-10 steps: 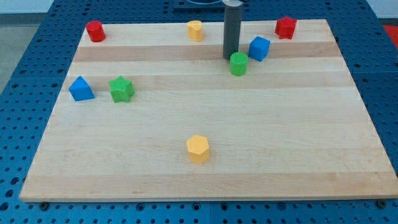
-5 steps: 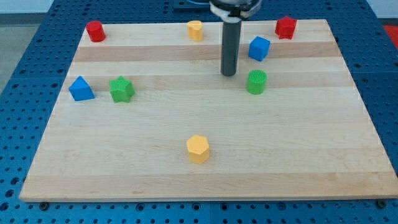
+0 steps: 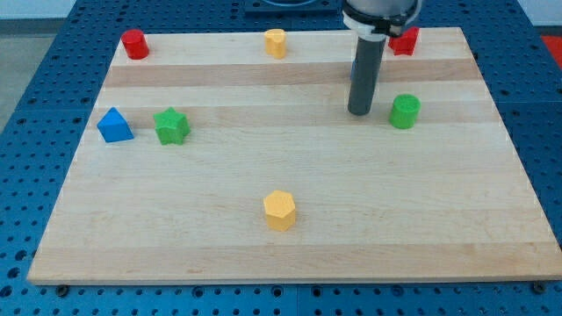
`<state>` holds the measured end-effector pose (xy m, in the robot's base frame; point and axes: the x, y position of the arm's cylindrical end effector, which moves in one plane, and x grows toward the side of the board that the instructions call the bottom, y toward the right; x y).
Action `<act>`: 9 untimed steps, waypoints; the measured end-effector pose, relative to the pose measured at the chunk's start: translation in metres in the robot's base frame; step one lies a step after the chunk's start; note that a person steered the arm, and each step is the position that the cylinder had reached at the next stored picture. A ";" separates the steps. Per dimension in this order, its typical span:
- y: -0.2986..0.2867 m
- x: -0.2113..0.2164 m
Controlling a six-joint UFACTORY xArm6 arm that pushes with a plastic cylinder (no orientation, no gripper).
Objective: Move the green circle towards the right center
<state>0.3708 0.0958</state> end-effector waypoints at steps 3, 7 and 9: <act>0.069 0.010; 0.043 0.004; 0.027 0.071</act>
<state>0.4418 0.1229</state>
